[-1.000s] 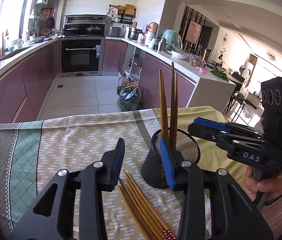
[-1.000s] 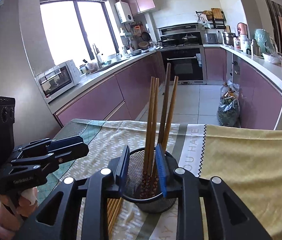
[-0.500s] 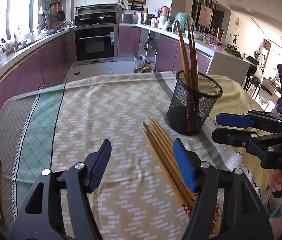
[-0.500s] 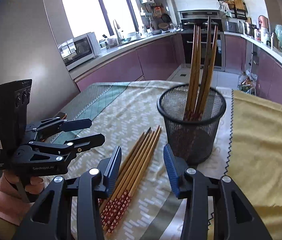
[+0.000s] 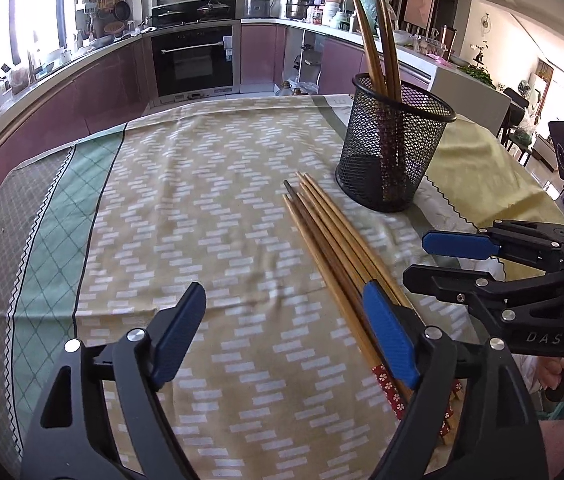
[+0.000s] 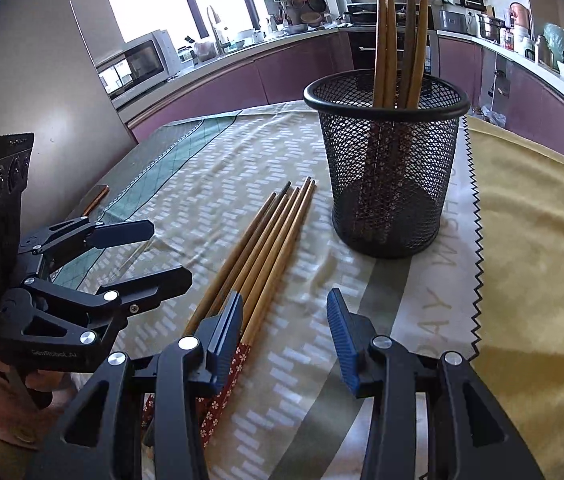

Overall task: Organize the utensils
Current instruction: 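Withdraw both grippers from the cup and hover over the remaining chopsticks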

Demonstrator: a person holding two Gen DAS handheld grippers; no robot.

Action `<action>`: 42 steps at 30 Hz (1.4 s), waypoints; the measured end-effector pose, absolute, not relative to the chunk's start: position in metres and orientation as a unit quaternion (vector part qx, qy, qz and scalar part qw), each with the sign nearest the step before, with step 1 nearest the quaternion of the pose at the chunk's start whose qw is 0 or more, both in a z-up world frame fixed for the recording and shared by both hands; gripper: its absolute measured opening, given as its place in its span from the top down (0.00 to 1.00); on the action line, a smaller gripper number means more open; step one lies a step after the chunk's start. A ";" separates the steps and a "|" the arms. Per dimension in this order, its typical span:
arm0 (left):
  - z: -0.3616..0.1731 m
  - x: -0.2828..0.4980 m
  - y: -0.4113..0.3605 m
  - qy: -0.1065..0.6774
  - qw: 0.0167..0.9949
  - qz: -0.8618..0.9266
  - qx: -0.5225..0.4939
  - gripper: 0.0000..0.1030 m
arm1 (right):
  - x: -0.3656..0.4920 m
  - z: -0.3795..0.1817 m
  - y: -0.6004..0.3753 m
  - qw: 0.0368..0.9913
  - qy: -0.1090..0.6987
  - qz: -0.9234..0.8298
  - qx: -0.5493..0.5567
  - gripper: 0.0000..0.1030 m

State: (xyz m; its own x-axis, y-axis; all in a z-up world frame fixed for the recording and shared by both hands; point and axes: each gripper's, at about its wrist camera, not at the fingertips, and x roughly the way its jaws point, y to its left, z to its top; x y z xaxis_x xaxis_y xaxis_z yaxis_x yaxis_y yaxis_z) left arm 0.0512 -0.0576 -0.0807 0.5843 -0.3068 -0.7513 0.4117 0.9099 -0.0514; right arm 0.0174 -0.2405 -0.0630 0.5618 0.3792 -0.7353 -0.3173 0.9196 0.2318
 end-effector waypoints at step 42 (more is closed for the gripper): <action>-0.100 0.055 -0.064 0.440 0.872 -0.199 0.073 0.18 | 0.013 -0.072 -0.230 0.882 0.434 0.181 -0.003 0.59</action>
State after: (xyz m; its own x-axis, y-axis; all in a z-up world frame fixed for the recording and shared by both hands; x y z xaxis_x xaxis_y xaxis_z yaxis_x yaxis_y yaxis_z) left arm 0.0551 -0.0642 -0.0999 0.5329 -0.2836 -0.7972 0.4126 0.9097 -0.0478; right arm 0.0135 -0.2302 -0.0720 0.5570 0.3171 -0.7676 -0.3230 0.9342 0.1516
